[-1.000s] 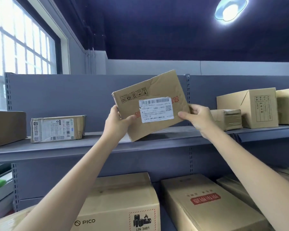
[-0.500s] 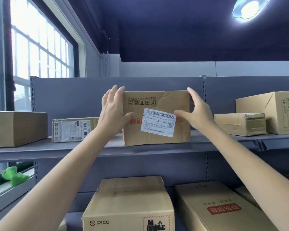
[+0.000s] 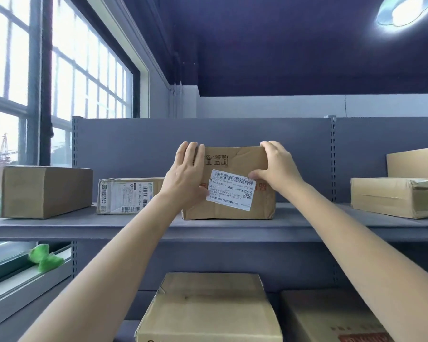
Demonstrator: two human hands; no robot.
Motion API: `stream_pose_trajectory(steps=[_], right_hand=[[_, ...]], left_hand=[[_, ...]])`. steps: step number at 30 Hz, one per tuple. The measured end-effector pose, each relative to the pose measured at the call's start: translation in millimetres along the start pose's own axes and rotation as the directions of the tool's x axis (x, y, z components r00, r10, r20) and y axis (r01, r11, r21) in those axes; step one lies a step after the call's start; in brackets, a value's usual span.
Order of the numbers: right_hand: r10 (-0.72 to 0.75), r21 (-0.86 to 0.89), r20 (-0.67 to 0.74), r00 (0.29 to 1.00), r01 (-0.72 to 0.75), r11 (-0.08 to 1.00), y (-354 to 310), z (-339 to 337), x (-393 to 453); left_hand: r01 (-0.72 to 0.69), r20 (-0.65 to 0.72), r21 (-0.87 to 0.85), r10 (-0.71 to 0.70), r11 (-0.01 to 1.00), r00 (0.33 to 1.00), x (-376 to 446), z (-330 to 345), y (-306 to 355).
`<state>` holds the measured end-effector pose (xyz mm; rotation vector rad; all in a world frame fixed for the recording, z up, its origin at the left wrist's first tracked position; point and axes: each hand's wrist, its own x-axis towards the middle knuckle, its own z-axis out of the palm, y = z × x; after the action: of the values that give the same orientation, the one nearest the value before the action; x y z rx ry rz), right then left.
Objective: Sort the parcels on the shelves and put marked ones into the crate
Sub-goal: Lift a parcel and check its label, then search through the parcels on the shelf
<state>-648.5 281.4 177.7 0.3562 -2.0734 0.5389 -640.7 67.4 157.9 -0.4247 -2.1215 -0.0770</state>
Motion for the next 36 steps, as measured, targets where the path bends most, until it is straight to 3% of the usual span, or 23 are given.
stream_pose_trajectory(steps=[15, 20, 24, 30, 36], right_hand=[[0.018, 0.019, 0.045, 0.999, -0.018, 1.000, 5.4, 27.0, 12.2], [0.068, 0.098, -0.095, 0.993, -0.059, 0.993, 4.0, 12.9, -8.7], [0.041, 0.016, -0.053, 0.998, -0.041, 0.999, 27.7, -19.7, -45.4], [0.227, -0.081, -0.090, 0.970, -0.234, 0.969, 103.4, -111.5, -86.2], [0.423, 0.039, -0.157, 0.892, -0.422, 0.906, 194.9, -183.7, -110.6]], left_hand=[[-0.035, -0.004, 0.067, 0.035, 0.997, 0.999, 17.5, 24.3, -26.5], [-0.058, -0.121, -0.090, 0.047, 0.994, 0.992, 24.1, 5.8, -21.3], [-0.120, -0.138, -0.204, 0.092, 0.972, 0.986, 20.6, -2.6, 16.1], [-0.166, -0.082, -0.359, 0.146, 0.919, 0.986, 13.4, 2.0, 117.0], [-0.054, -0.012, -0.487, 0.055, 0.872, 0.998, 23.0, 27.4, 229.6]])
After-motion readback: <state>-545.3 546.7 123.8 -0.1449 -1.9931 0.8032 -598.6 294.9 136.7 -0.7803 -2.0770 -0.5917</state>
